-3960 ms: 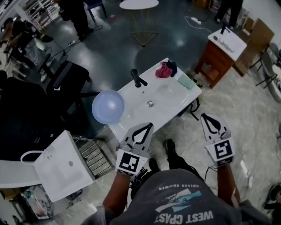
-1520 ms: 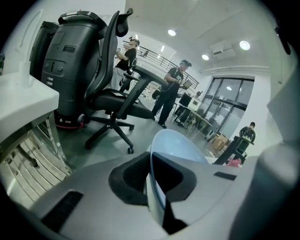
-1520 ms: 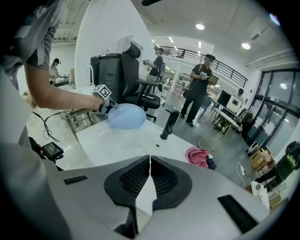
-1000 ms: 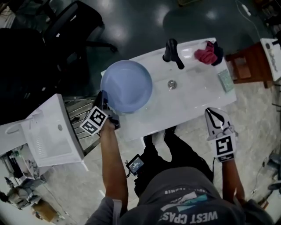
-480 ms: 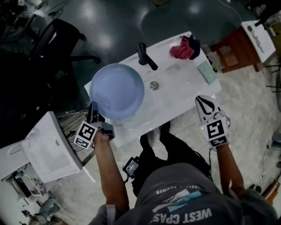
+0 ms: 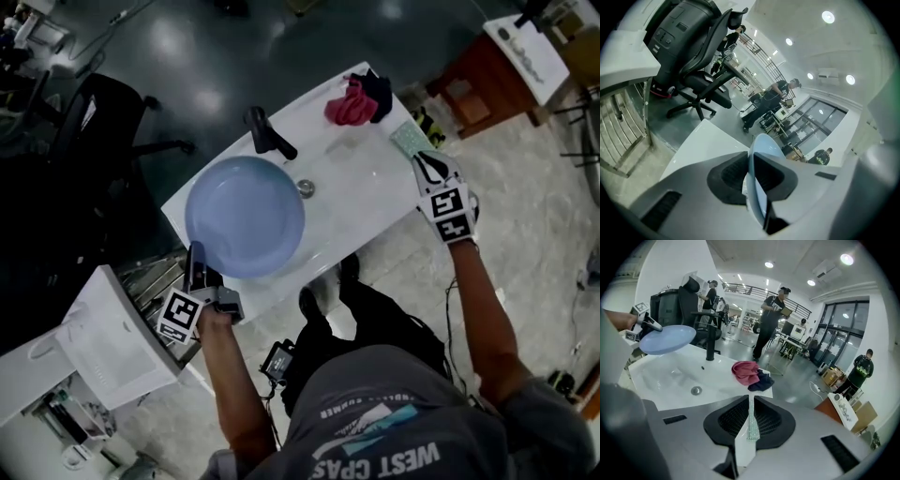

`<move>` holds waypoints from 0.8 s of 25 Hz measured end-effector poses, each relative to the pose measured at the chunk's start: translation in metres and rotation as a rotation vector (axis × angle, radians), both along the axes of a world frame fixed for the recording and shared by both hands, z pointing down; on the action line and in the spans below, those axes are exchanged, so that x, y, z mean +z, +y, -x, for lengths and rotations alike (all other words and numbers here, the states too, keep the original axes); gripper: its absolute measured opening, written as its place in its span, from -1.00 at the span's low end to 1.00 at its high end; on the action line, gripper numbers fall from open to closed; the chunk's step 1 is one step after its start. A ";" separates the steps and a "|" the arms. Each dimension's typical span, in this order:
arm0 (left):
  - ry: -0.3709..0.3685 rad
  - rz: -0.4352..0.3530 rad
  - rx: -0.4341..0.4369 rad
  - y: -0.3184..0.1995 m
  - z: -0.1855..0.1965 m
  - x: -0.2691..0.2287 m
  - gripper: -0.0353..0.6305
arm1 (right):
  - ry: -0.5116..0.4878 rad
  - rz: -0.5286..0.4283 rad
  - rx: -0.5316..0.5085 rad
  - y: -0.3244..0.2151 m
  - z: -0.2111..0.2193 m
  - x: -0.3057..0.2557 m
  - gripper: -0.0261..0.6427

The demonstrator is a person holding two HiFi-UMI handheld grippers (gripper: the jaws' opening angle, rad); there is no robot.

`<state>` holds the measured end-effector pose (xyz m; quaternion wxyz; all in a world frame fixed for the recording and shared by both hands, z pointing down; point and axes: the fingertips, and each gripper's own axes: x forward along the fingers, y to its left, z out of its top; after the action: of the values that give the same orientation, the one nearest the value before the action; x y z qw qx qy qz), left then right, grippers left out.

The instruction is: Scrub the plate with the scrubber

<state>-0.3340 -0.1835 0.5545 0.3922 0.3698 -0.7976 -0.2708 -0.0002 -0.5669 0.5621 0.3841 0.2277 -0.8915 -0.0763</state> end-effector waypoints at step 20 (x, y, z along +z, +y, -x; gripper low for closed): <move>0.105 0.026 0.102 -0.038 -0.075 0.012 -0.78 | 0.200 0.061 -0.022 -0.044 -0.023 0.111 -0.74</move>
<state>-0.2586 -0.2217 0.5669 0.4514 0.3904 -0.7594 -0.2592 0.0229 -0.6114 0.6733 0.4772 0.1975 -0.8529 -0.0758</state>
